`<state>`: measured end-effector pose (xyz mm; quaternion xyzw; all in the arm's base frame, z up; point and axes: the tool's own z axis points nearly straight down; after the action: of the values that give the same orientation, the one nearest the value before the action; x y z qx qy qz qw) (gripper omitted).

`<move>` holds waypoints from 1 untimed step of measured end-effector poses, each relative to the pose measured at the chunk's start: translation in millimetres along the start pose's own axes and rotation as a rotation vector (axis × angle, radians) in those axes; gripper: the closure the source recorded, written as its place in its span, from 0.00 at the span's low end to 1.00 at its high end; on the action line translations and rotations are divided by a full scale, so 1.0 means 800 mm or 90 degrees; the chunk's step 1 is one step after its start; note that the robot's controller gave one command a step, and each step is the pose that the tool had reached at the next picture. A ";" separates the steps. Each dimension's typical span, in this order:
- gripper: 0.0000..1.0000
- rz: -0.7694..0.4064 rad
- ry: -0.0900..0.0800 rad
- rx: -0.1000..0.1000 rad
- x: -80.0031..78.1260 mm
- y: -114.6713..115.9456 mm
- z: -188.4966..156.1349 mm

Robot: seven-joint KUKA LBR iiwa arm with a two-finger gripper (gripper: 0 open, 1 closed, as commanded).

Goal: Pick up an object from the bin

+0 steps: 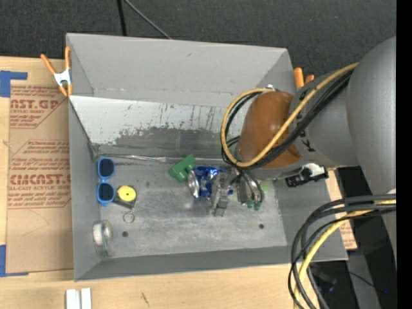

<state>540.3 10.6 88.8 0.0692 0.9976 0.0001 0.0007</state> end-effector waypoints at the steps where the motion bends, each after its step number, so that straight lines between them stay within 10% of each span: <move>1: 1.00 -0.013 -0.005 0.000 0.004 -0.029 -0.116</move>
Offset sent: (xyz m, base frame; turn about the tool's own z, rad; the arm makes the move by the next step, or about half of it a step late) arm -0.0081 -0.0219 0.0882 -0.0211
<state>534.0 -12.1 181.3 0.0593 0.9982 -0.0003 0.0044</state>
